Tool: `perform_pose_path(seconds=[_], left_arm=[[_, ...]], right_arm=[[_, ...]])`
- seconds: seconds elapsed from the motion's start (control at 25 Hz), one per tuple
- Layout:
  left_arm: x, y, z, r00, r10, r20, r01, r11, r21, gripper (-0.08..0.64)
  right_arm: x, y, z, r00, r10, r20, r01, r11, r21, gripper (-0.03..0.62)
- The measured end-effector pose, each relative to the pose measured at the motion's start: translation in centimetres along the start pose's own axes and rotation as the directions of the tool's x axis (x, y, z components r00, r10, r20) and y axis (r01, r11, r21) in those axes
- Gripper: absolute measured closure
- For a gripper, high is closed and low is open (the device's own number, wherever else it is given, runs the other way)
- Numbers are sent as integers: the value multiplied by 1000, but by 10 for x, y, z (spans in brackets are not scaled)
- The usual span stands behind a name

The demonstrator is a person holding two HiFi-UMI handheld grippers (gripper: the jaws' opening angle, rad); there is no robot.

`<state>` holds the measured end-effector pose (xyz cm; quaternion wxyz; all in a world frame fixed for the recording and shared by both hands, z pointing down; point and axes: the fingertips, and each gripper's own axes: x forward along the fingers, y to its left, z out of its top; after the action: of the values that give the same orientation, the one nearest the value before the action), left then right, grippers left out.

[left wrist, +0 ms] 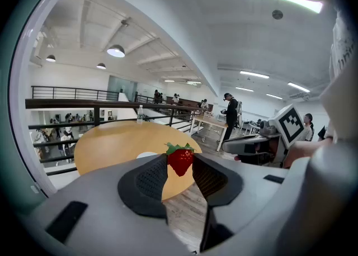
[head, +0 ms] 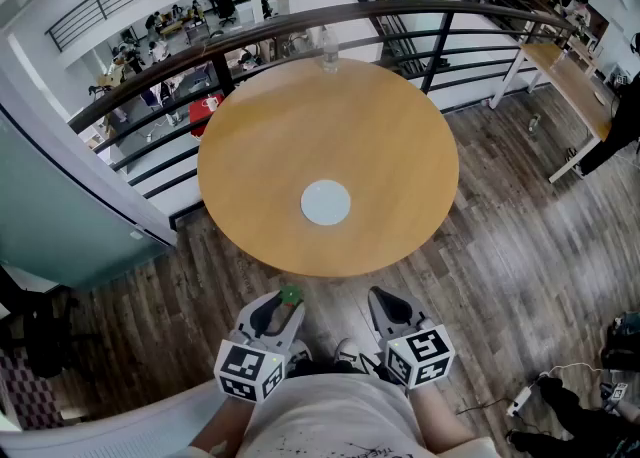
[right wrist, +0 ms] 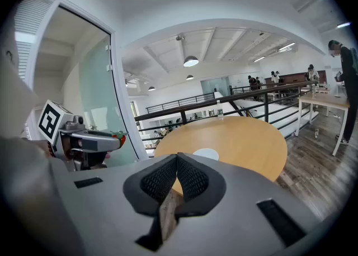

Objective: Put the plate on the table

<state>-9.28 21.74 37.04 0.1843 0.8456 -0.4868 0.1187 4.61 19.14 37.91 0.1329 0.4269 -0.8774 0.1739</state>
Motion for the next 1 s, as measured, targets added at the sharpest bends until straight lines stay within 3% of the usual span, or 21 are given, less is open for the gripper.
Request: perform_pose_path(seconds=[0.56,1.0], left_arm=[[-2,4,-3,1000,-17,-6,17,1000,-5,407],[-18,31,-11,999,-45,3,45,999,10,407]], right_arm=[[3,7,-7,1000,12,-26,-12,1000,10,566],[17,30,-2,1000,-23,11,23,999,26,566]])
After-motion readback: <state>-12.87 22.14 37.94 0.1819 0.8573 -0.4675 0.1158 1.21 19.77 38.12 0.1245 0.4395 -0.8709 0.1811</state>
